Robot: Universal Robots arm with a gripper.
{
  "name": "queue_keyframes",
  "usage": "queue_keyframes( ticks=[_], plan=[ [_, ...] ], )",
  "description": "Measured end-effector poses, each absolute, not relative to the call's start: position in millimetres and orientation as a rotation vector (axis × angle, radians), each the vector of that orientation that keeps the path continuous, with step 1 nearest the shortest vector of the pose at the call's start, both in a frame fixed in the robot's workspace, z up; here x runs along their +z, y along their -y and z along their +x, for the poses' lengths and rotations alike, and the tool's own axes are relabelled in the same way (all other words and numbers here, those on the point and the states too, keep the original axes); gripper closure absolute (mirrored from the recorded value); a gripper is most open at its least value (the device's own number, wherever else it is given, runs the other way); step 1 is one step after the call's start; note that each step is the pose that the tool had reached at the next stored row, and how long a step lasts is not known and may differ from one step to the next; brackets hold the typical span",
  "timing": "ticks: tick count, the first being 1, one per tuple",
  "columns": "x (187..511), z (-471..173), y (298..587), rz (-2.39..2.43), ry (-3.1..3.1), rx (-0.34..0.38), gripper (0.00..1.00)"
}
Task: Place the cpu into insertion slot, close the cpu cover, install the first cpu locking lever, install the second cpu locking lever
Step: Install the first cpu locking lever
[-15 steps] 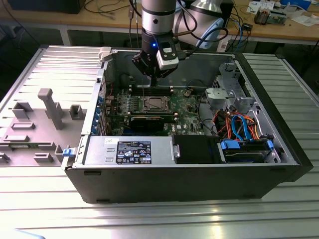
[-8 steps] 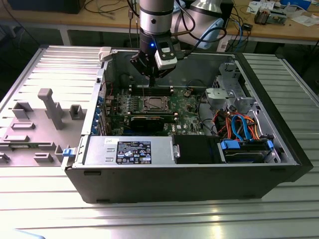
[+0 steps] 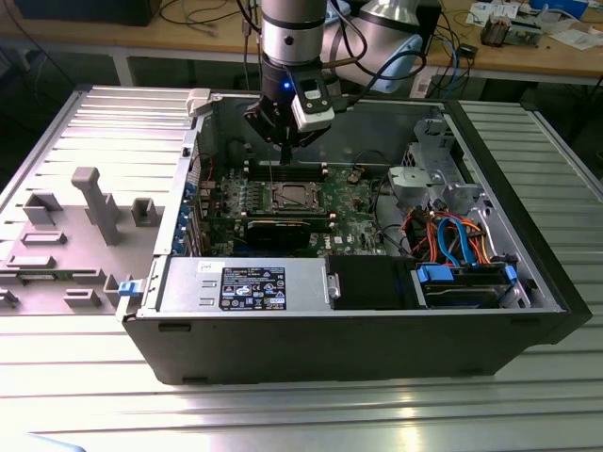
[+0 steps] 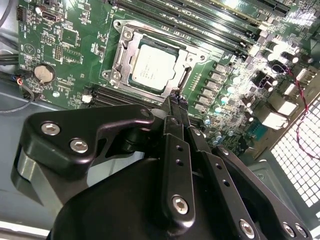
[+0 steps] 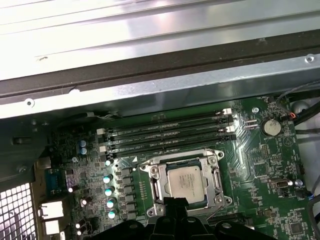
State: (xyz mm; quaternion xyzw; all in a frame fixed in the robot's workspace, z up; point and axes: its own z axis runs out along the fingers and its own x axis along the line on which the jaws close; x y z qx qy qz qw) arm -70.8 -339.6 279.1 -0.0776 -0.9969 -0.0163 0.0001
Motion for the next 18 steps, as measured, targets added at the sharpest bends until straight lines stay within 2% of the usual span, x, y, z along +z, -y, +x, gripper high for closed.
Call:
queue_keyframes(
  ticks=[18],
  plan=[
    [279.1, -70.9, 339.6, -0.123, 3.137, -0.051, 0.89]
  ],
)
